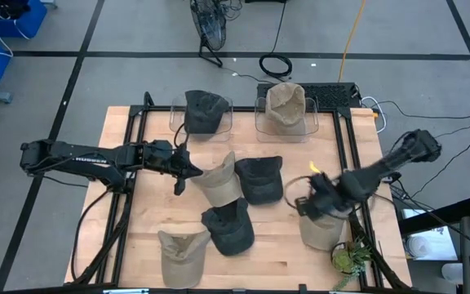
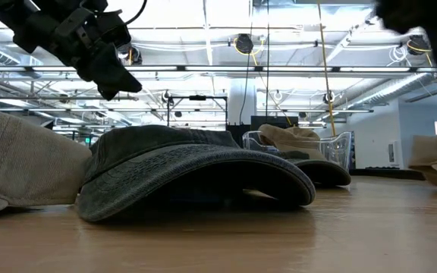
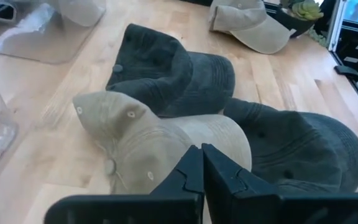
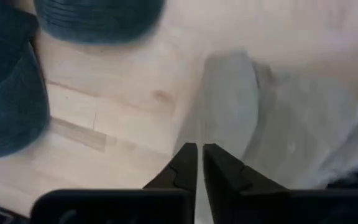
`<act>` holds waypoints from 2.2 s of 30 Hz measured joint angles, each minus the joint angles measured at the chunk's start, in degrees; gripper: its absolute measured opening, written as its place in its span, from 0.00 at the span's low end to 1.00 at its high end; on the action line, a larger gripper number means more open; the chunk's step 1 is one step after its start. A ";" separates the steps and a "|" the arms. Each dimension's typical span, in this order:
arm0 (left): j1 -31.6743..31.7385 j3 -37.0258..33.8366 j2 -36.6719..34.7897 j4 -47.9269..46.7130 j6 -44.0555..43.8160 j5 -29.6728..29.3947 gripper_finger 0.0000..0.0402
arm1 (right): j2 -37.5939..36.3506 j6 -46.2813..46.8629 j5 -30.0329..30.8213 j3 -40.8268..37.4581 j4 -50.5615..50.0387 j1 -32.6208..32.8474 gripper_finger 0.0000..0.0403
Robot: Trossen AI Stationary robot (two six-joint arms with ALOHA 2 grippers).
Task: Pick & Place hat
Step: Put the brown cap into the right transparent bin
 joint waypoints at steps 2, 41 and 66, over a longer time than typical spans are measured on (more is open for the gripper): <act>0.00 0.00 0.00 0.26 0.81 0.02 0.03 | -1.89 7.73 0.41 -2.19 0.09 4.04 0.11; 0.00 0.00 0.00 3.72 -2.51 -1.34 0.01 | -7.79 25.15 -9.38 -26.10 8.17 14.42 0.68; 0.26 0.04 0.02 7.50 -3.72 -1.75 0.02 | -18.50 1.84 11.73 -39.35 42.72 0.61 0.65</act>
